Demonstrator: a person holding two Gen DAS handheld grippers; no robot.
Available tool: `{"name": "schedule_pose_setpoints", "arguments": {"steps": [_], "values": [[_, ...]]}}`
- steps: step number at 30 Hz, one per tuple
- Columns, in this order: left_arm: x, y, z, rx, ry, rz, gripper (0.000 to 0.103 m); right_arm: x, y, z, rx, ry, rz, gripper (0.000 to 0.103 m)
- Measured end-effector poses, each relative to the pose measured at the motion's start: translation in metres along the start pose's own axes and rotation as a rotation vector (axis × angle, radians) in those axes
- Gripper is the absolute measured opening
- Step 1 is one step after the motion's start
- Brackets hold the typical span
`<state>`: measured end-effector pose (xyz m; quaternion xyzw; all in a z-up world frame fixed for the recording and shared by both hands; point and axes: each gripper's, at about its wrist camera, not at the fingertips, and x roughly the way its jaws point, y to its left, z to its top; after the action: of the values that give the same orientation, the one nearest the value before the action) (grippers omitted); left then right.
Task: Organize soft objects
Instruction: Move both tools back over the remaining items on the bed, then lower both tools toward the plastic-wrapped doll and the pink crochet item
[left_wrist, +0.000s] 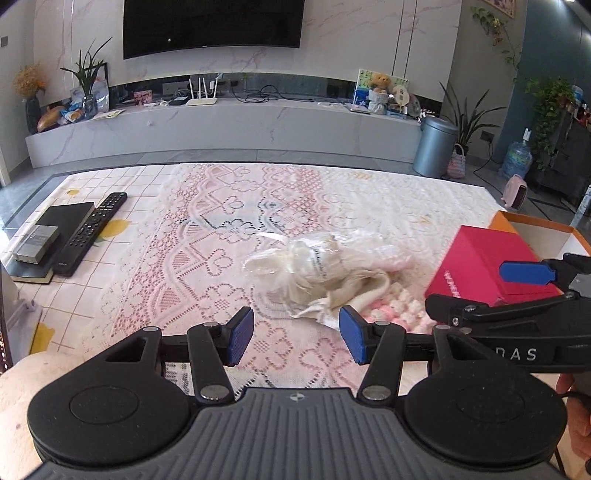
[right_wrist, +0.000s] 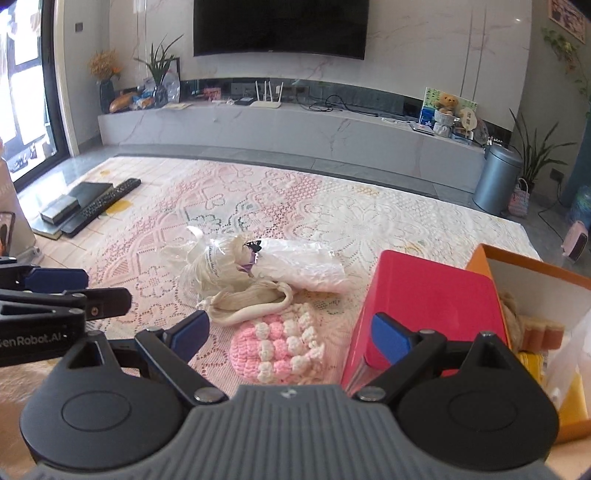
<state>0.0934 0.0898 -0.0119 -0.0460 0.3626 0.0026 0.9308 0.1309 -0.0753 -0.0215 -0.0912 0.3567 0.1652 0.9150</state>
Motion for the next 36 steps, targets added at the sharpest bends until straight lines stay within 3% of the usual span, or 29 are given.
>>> {"name": "schedule_pose_setpoints", "arguments": {"steps": [8,16,23,28,32,36], "values": [[0.029,0.02,0.013,-0.027,0.03,-0.004,0.062,0.052,0.0,0.027,-0.088,0.045,-0.067,0.092],[0.051,0.039,0.017,-0.072,0.054,-0.003,0.062,0.102,0.014,0.039,-0.179,0.112,-0.049,0.088],[0.06,0.059,0.008,-0.177,0.082,-0.025,0.062,0.126,0.019,0.038,-0.194,0.167,-0.044,0.081],[0.058,0.063,0.006,-0.207,0.081,-0.041,0.062,0.135,0.015,0.033,-0.135,0.249,0.014,0.041],[0.061,0.06,0.006,-0.189,0.091,-0.055,0.062,0.136,0.01,0.029,-0.111,0.255,0.038,0.007],[0.062,0.059,0.005,-0.184,0.097,-0.061,0.062,0.126,0.007,0.032,-0.072,0.261,0.101,0.003]]}}
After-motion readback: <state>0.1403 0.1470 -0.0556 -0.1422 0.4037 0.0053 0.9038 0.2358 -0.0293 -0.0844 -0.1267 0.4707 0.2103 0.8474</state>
